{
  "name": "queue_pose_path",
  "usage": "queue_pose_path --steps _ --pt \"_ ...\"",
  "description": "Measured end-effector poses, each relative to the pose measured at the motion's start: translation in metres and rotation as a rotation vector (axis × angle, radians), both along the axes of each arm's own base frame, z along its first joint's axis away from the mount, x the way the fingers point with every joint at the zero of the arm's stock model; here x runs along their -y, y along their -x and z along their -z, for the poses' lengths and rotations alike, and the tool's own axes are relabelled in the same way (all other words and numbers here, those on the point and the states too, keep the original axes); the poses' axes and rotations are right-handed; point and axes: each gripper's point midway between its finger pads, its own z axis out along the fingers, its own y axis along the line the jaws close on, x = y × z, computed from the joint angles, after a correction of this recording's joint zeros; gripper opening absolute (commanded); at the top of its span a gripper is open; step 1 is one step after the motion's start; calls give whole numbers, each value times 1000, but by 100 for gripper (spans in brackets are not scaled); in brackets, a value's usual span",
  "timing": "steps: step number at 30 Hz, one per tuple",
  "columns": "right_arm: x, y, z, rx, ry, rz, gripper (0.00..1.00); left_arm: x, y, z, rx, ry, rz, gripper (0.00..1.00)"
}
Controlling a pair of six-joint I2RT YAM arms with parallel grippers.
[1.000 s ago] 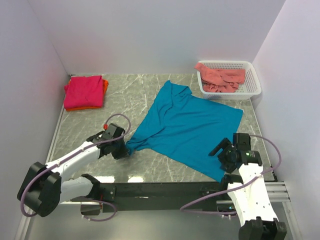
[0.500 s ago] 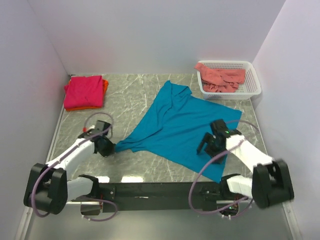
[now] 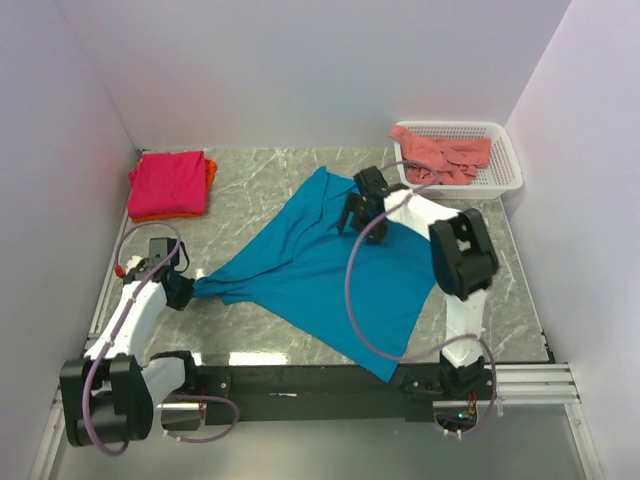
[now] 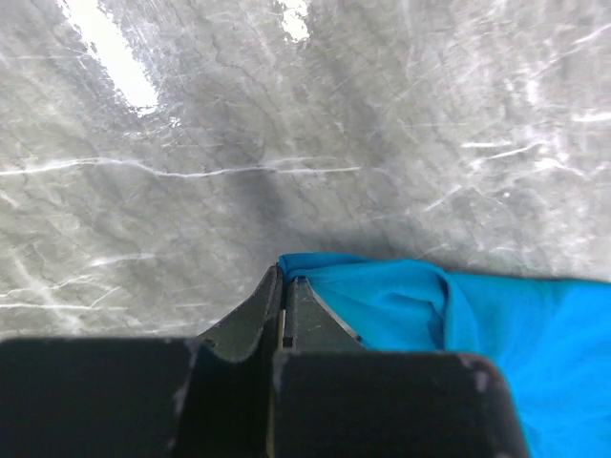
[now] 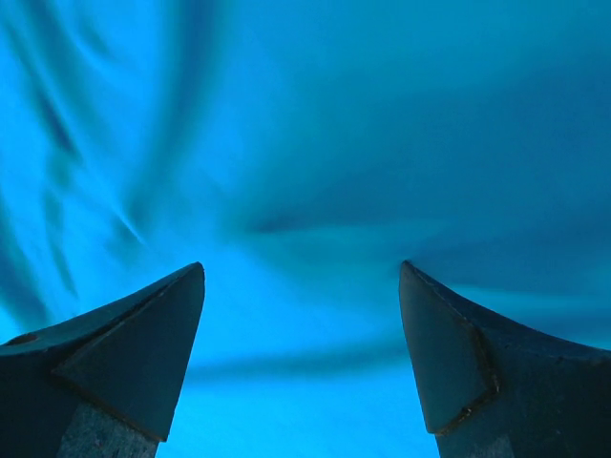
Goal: Fold and stack the t-shirts
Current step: Flatten the tshirt out
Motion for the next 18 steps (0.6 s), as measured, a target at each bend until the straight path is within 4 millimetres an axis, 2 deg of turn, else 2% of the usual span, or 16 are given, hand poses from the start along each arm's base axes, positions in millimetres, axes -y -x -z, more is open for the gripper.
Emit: queue_pose_path --steps 3,8,12,15,18 --pt "-23 -42 3 14 -19 -32 89 0 -1 -8 35 -1 1 0" --pt "-55 -90 0 36 -65 -85 88 5 -3 -12 65 21 17 0" --pt "-83 -116 -4 50 -112 -140 88 13 -3 -9 80 60 39 1" --pt "-117 -138 -8 101 -179 -200 88 19 0 -6 82 87 53 1" --pt "-150 -143 -15 148 -268 -256 89 23 0 -6 88 105 67 1"
